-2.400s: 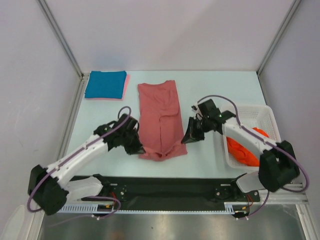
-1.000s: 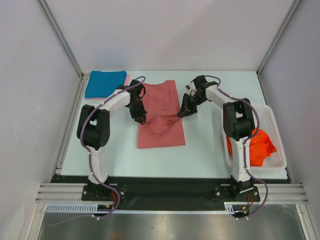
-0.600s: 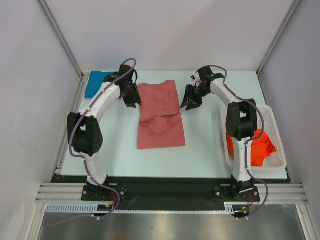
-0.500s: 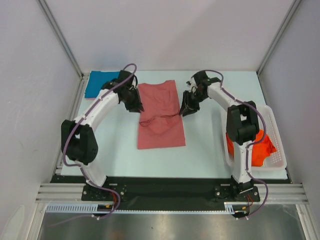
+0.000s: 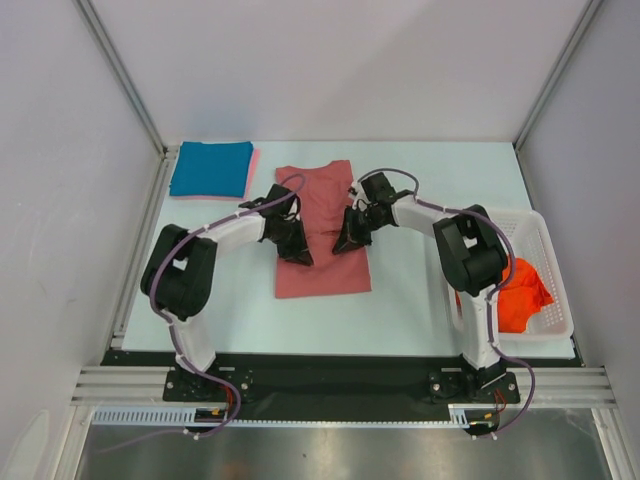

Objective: Fold and stack the t-shirts
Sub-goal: Fold the tshirt

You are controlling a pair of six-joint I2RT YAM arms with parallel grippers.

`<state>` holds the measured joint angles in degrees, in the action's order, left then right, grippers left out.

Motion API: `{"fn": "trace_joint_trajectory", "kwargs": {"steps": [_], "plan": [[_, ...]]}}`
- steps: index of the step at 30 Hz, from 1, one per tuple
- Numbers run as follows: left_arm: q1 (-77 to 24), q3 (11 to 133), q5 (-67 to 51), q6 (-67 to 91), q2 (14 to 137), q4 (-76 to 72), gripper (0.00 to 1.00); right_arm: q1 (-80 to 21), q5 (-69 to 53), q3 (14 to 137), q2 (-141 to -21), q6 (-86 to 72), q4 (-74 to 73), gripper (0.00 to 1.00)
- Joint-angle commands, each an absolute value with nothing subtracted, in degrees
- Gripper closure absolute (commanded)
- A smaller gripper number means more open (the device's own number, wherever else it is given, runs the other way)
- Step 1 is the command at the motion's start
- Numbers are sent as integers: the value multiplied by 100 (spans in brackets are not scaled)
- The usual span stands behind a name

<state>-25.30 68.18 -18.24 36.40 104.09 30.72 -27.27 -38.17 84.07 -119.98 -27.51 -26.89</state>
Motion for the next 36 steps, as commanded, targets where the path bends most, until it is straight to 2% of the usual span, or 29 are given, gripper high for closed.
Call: {"fn": "trace_joint_trajectory", "kwargs": {"steps": [1,9,16,20,26,30,36], "plan": [[-2461,7084,-1767,3534,10634,2524,84,-2550,-4017,8385,-12295,-3172,-1443,100],[-1900,7295,-1679,3130,11232,2268,84,-2048,-4113,8999,-13086,-3366,-862,100],[-1398,8724,-1599,2514,11970,2654,81,-1653,-4131,9659,-13588,-3428,-940,100],[-1327,9395,-1818,2312,12227,2971,82,-1652,-4289,9686,-13273,-3332,-1290,100],[-1520,8764,-2364,2584,11234,2839,74,-1784,-4219,9229,-12359,-2663,-2372,100],[-1573,8236,-2251,2637,10461,2883,70,-1881,-4131,8965,-11761,-2619,-2645,100],[-1556,7928,-2109,2514,10494,3015,69,-2522,-4271,9122,-11944,-3145,-2408,100]]}}
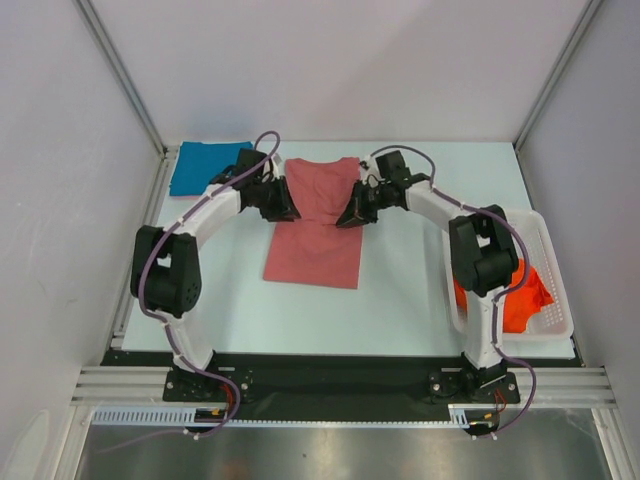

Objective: Fold and stack the t-shirts
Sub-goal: Fold the tshirt

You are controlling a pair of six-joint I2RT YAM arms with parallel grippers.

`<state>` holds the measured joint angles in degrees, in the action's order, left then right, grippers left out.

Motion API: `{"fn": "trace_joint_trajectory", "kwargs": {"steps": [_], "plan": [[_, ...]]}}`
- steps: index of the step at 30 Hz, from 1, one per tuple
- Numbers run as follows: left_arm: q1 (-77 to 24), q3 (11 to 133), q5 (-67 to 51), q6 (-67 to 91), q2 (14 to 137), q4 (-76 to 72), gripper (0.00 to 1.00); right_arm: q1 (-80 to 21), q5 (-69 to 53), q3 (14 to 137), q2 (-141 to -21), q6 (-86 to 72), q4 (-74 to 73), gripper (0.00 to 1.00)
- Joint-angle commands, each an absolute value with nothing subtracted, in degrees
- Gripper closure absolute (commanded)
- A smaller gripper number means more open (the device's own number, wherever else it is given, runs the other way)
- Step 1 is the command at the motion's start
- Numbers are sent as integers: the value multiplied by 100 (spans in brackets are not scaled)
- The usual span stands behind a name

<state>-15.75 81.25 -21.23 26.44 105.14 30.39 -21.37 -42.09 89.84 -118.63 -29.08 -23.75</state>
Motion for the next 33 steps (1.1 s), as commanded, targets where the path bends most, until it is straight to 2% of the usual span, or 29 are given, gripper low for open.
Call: {"fn": "trace_joint_trajectory", "kwargs": {"steps": [1,4,9,17,23,28,33], "plan": [[-1556,7884,-2118,2531,10546,2997,69,-2592,-4306,9123,-12014,-3233,-2199,100],[-1503,7919,-2214,2584,10906,2884,70,-2803,-4718,9088,-12348,-3690,-1672,100],[-1292,8120,-2162,2532,11652,2698,72,-3006,-5212,8861,-12753,-3341,-1889,100],[-1107,8956,-1925,2084,12490,3041,73,-2347,-5054,6866,-12112,-2725,-1837,100],[-1134,8430,-1854,2056,11667,3015,70,-2145,-5106,6179,-11251,-2496,-2004,100],[-1248,7535,-1706,2118,10452,3155,54,-2083,-5036,6687,-10968,-2855,-2005,100],[-1283,6664,-1907,2285,9616,3015,50,-1986,-4878,7320,-11434,-3496,-1523,100]]}}
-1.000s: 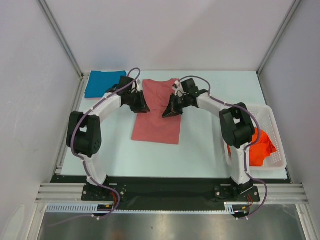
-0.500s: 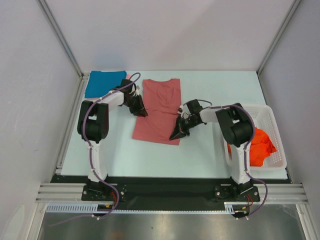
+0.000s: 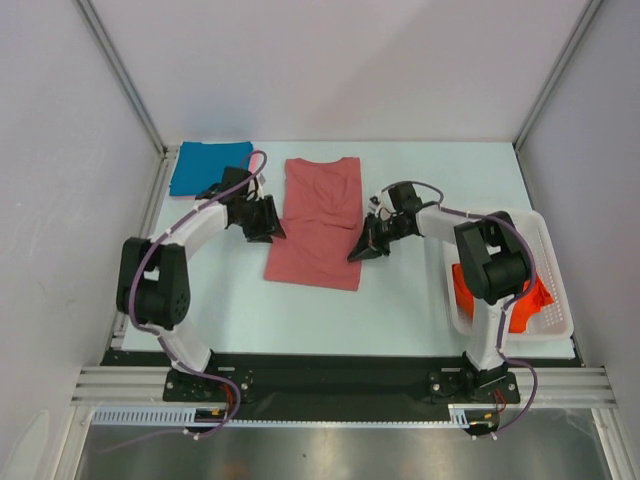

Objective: Fold and stack the t-shirts
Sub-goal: Fold the tshirt

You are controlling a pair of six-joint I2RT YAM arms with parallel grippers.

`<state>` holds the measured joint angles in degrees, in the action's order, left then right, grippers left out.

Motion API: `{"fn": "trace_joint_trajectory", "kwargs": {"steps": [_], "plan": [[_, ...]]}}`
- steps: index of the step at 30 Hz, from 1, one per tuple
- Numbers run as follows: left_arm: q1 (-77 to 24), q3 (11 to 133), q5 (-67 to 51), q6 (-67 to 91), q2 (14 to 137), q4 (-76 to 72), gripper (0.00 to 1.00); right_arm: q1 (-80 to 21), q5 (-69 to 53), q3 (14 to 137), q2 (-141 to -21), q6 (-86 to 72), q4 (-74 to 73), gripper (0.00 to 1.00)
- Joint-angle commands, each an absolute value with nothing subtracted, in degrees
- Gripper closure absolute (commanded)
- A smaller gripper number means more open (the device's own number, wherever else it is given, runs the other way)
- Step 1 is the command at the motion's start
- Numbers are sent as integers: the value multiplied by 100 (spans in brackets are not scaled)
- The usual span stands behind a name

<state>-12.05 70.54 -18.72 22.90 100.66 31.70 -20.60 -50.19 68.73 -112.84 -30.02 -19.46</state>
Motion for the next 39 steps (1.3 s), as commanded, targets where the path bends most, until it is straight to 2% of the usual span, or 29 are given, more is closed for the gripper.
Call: {"fn": "trace_joint_trajectory", "kwargs": {"steps": [1,4,8,12,19,26,33,35,36,39], "plan": [[-1292,6549,-2029,2320,9598,2928,51,-1952,-4861,7539,-11556,-3611,-1442,100],[-1309,6013,-2416,2504,9624,2542,53,-1890,-4825,8057,-12180,-3910,-1161,100],[-1283,5468,-2330,2584,9896,2215,59,-1872,-4816,8681,-12900,-3973,-1185,100],[-1213,4906,-2128,2847,10169,2153,67,-1697,-4641,8938,-13165,-3929,-1301,100],[-1309,4097,-2206,3217,9907,2066,70,-1486,-4342,9342,-12921,-3182,-2249,99],[-1511,3253,-2548,3533,9300,2013,68,-1389,-3947,10097,-12726,-2892,-2768,90],[-1924,3260,-2681,3850,8817,2170,66,-1389,-4060,11442,-13245,-3076,-3128,87],[-1942,3392,-2498,3797,8362,2450,60,-1415,-4061,11435,-13132,-3006,-3383,79],[-1951,3471,-2366,3736,8228,2600,58,-1424,-4052,11330,-13018,-2928,-3427,78],[-1951,4024,-1856,3446,7894,3241,50,-1424,-3885,10585,-12412,-2620,-3726,67]]}}
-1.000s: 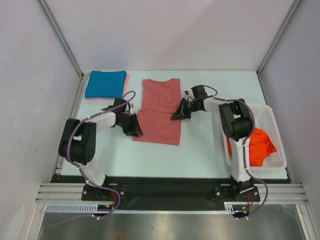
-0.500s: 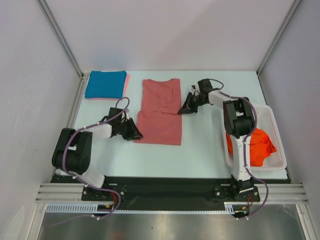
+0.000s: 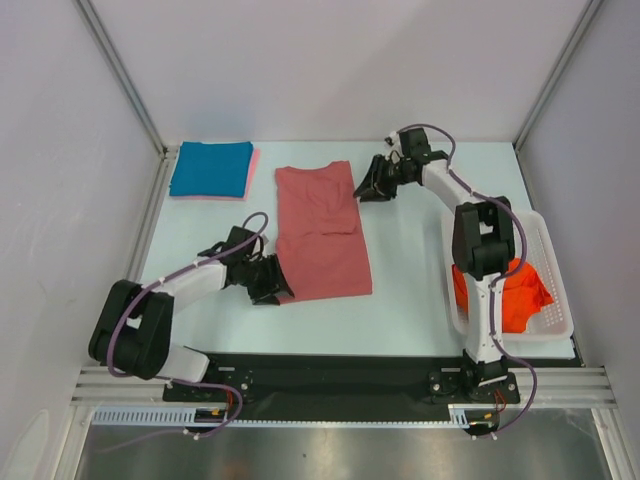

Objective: Fold and stack the t-shirts
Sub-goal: Fold the tshirt

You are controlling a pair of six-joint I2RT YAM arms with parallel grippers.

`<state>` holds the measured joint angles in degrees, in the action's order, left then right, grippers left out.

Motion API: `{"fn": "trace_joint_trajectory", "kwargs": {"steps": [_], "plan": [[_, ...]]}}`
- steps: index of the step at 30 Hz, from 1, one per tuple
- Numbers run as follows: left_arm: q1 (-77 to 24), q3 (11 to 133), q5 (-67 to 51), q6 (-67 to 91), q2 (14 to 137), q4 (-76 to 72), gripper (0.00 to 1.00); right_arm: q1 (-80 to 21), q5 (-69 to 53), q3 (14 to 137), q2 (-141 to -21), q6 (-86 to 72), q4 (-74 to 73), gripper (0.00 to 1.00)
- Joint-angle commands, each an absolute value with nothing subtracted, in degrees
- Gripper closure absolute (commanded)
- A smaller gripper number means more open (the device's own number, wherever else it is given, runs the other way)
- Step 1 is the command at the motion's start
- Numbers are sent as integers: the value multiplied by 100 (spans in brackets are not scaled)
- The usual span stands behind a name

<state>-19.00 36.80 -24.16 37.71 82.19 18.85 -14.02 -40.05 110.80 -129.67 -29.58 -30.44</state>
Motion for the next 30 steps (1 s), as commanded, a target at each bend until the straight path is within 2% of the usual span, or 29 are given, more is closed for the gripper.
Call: {"fn": "trace_joint_trajectory", "kwargs": {"steps": [1,3,4,5,7,9,15,18,21,23,30], "plan": [[-1951,4173,-1733,3384,7814,3391,44,-1424,-3824,10338,-12227,-2550,-3831,60],[-1942,4508,-1477,3305,7630,3752,38,-1433,-3771,9399,-11588,-2391,-3858,53],[-1942,4561,-1450,3305,7568,3805,31,-1441,-3753,9065,-11314,-2382,-3789,45],[-1934,4596,-1441,3348,7506,3884,27,-1450,-3770,8322,-10894,-2364,-3718,42],[-1907,4509,-1502,3419,7410,3885,21,-1476,-3849,7711,-10478,-2320,-3560,35],[-1872,4272,-1721,3524,7409,3692,20,-1477,-3849,6966,-10153,-2320,-3446,32],[-1617,3507,-2285,3920,7655,2840,18,-1468,-3981,6004,-9703,-2355,-2989,22],[-1608,3454,-2224,4008,7778,2637,20,-1450,-4008,5635,-9729,-2504,-2664,23],[-1600,3375,-2189,4192,7813,2461,21,-1433,-4130,5371,-9878,-2689,-2304,28],[-1591,3314,-2188,4350,7857,2382,24,-1450,-4254,5221,-9949,-2873,-1943,35],[-1582,3279,-1978,4781,7919,2391,37,-1450,-4157,4843,-9967,-3024,-1564,44]]}}
